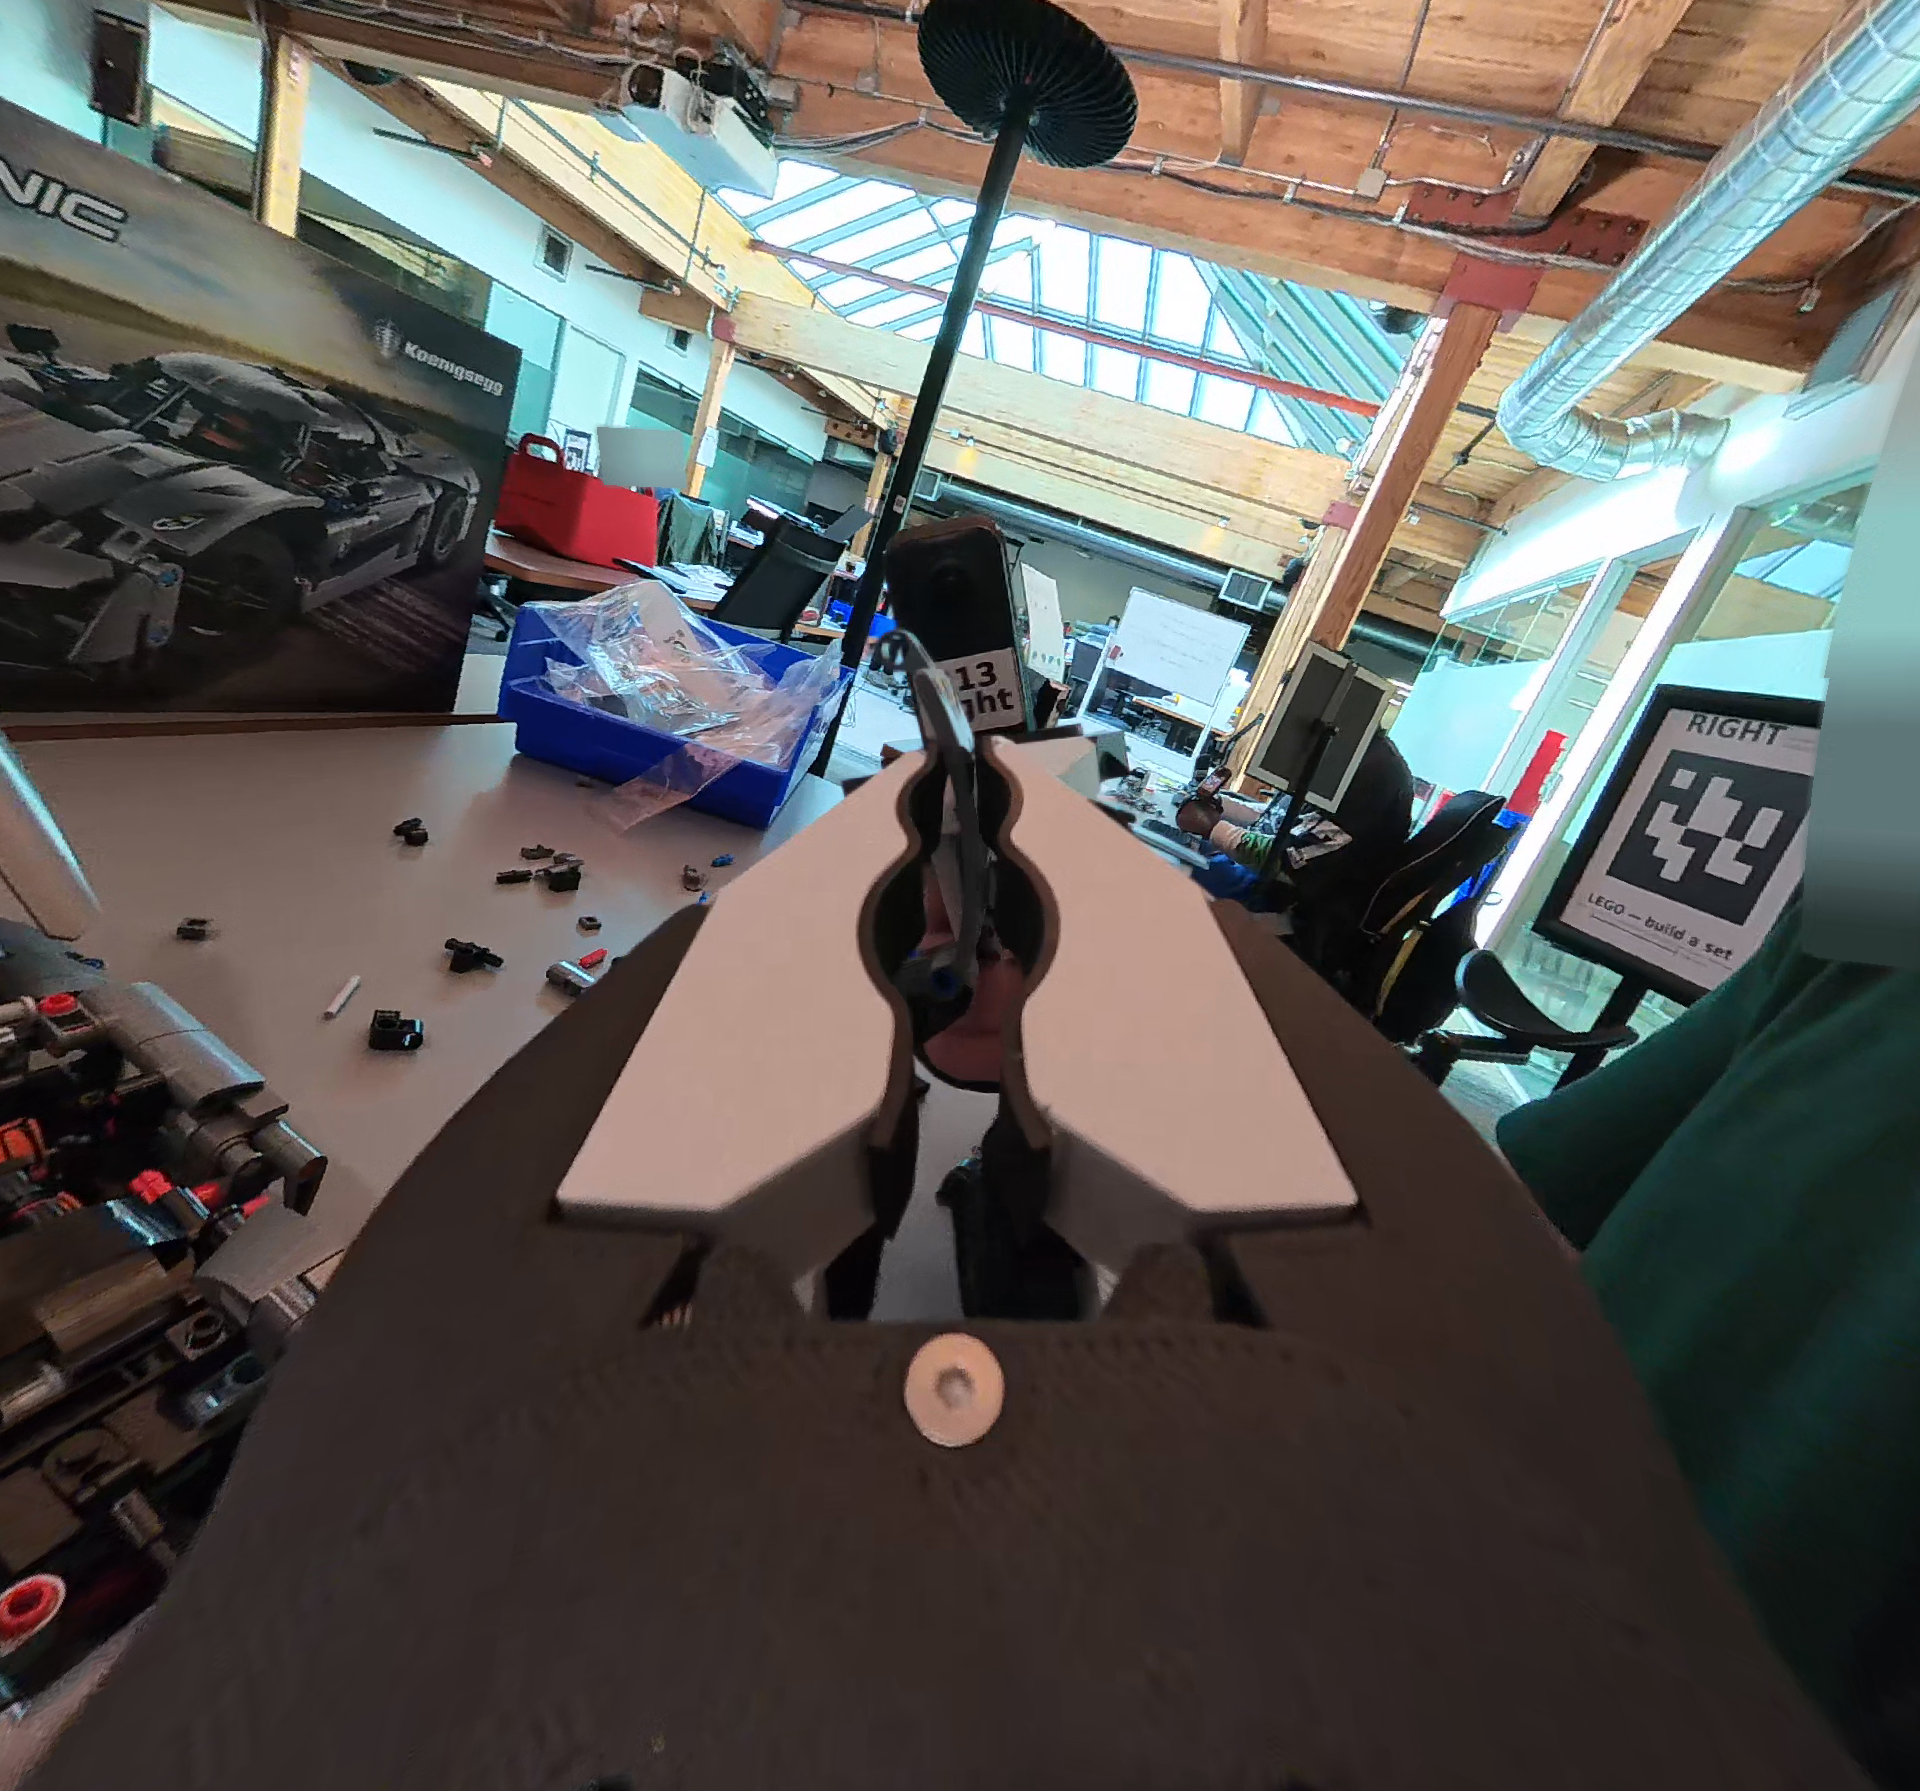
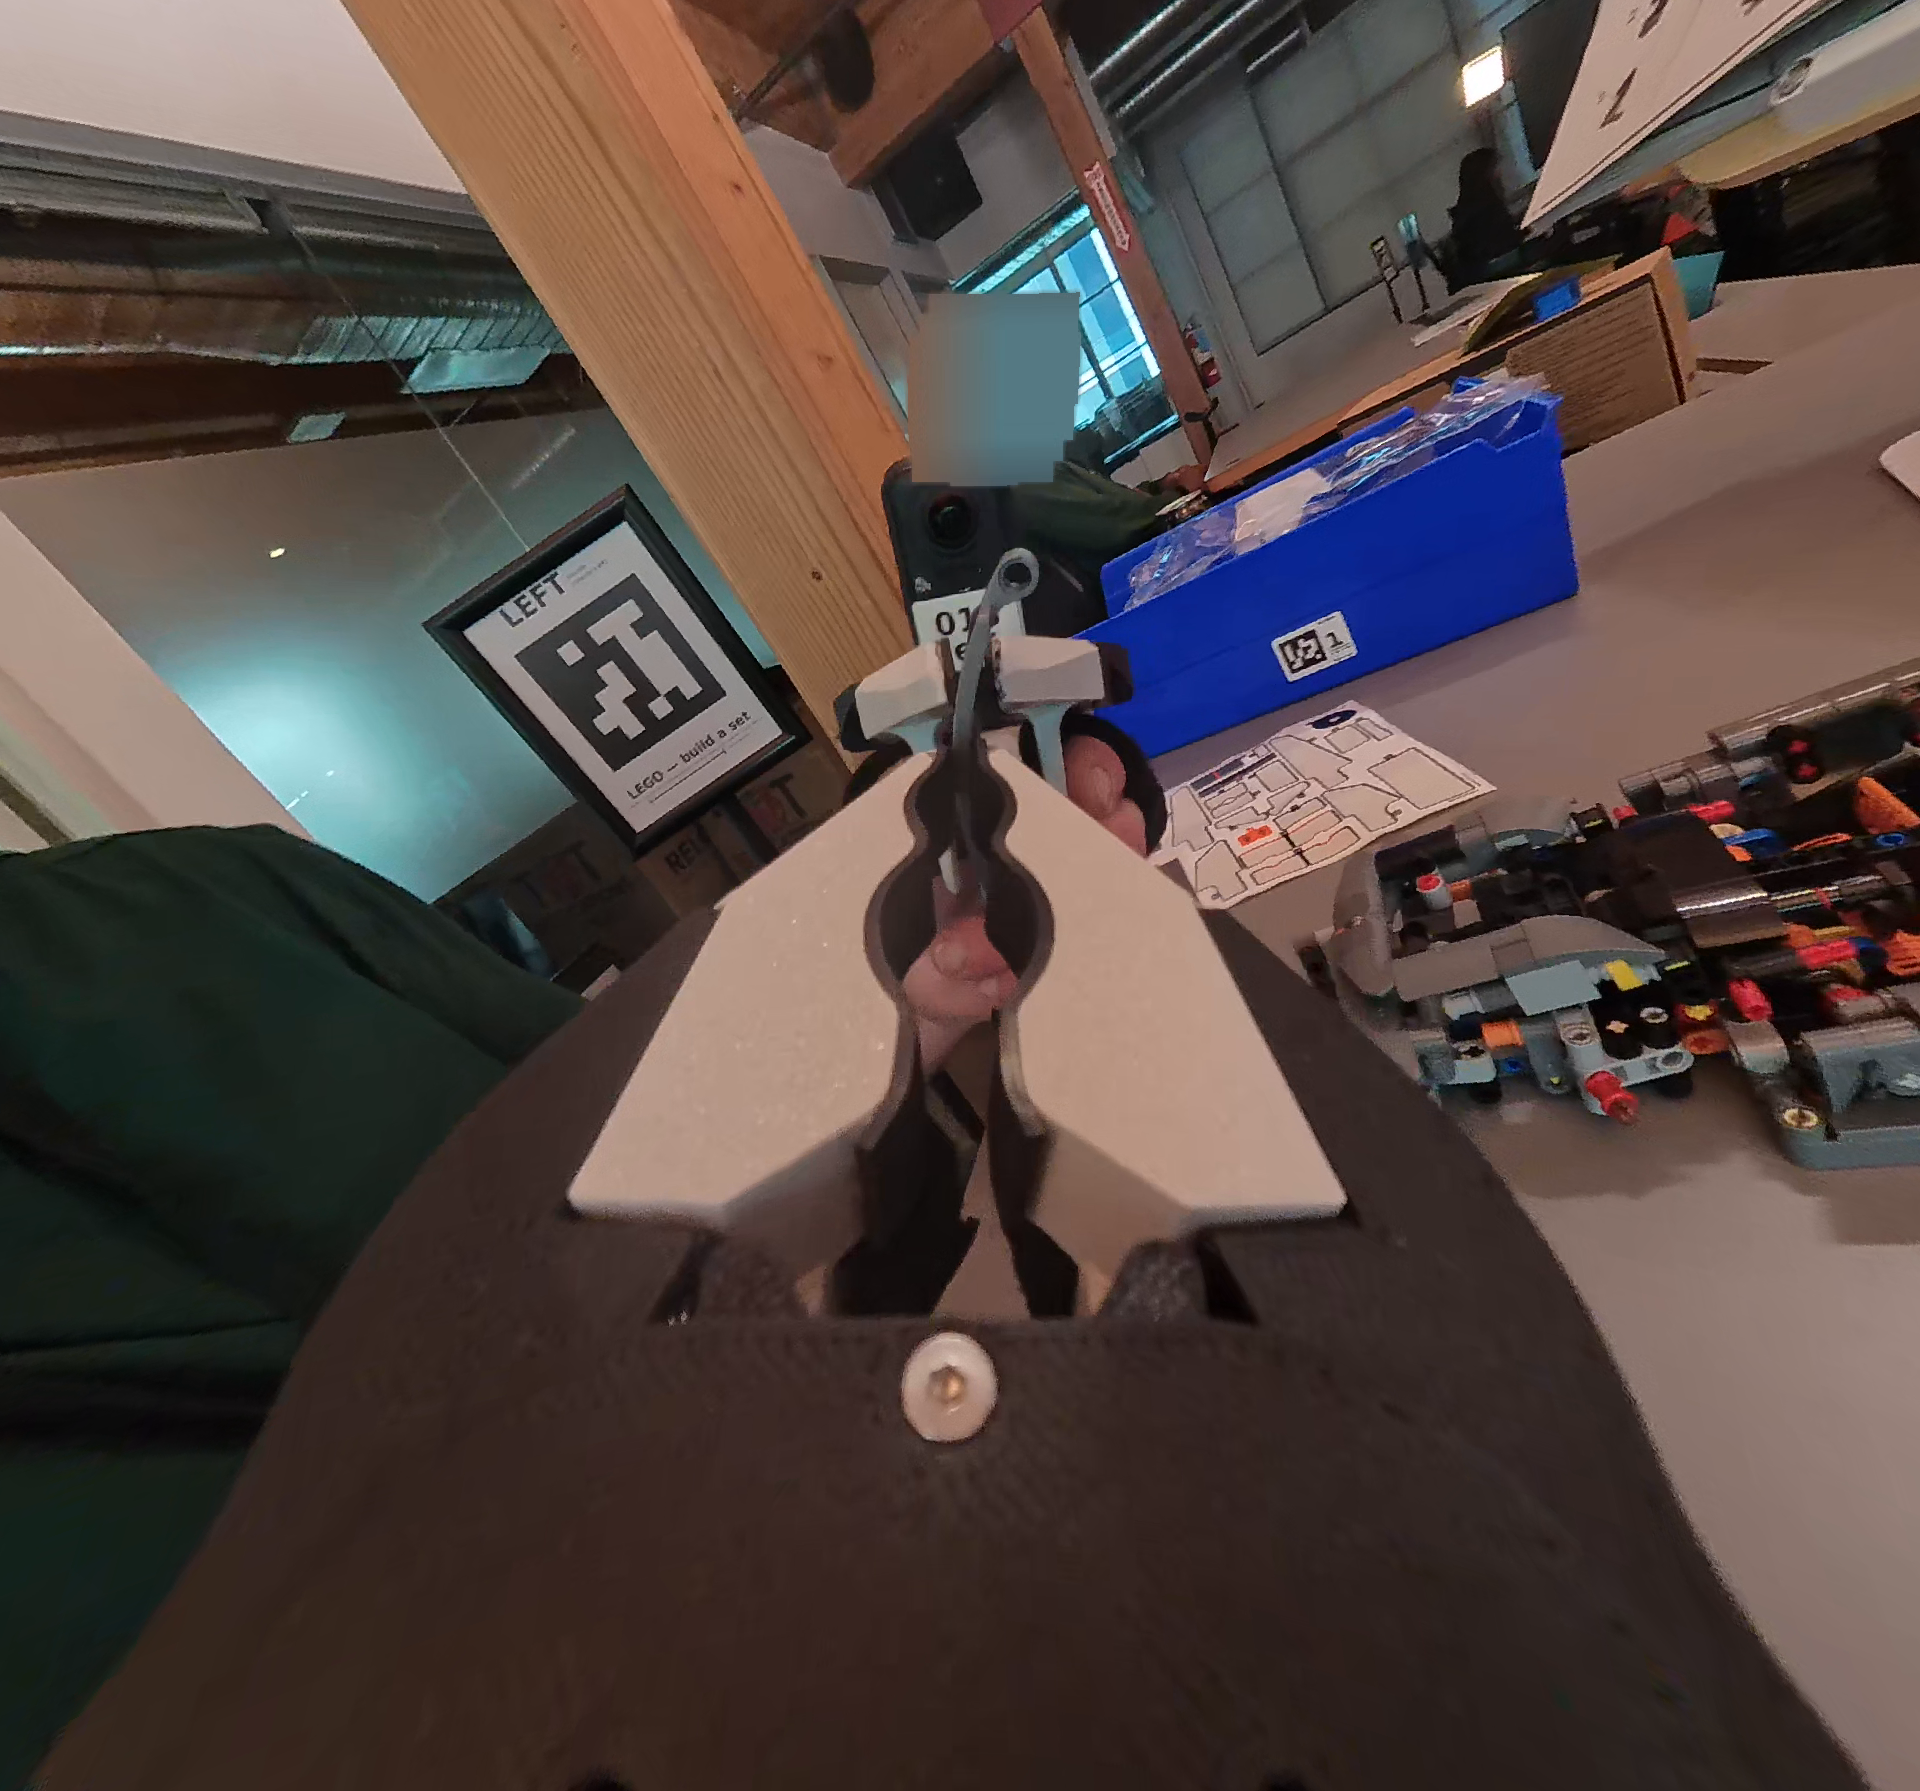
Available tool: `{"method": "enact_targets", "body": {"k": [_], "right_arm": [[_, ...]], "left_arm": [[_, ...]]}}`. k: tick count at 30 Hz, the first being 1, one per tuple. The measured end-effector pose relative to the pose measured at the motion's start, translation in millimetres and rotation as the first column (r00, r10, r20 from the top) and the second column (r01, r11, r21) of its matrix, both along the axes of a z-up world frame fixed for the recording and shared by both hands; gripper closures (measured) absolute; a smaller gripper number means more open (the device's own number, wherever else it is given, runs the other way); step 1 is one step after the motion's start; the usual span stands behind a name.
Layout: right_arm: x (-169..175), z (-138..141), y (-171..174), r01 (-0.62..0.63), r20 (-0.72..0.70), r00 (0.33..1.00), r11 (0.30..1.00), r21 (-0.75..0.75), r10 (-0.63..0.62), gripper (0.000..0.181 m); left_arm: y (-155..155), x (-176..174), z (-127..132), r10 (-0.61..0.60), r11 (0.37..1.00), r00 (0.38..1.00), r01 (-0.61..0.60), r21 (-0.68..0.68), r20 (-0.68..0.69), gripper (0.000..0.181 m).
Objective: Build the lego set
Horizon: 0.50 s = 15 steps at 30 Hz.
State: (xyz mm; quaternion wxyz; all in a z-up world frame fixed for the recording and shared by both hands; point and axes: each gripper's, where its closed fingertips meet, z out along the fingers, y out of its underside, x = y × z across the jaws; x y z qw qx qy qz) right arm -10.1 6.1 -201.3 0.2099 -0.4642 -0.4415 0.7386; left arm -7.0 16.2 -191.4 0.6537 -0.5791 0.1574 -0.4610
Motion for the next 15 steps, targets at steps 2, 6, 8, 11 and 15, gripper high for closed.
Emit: {"method": "enact_targets", "body": {"k": [2, 6, 8, 11, 15], "right_arm": [[0.2, -3.0, -5.7, -0.026, 0.019, 0.999, 1.0, 0.018, 0.025, 0.181], [-1.1, -7.3, -10.3, -0.029, 0.041, 0.999, 0.998, 0.056, 0.027, 0.181], [-2.6, -12.4, -12.4, -0.034, 0.064, 0.998, 0.997, 0.072, 0.029, 0.181], [-5.1, -16.5, -18.2, -0.044, 0.078, 0.996, 0.995, 0.094, 0.037, 0.181], [-5.2, -19.0, -19.3, -0.05, 0.094, 0.995, 0.992, 0.114, 0.039, 0.181]], "left_arm": [[-2.5, 0.1, 0.6, -0.021, 1.0, 1.0, 0.02, 0.003, 0.003, 0.179], [-4.4, -0.5, -1.6, -0.039, 0.999, 0.999, 0.039, -0.003, 0.014, 0.178], [-4.4, 0.9, -1.9, -0.051, 0.998, 0.998, 0.052, -0.019, 0.027, 0.167], [-6.5, 1.3, -4.3, -0.042, 0.999, 0.999, 0.042, -0.004, -0.008, 0.178], [-6.1, -0.3, -6.3, -0.031, 0.999, 1.0, 0.031, -0.017, -0.007, 0.177]]}}
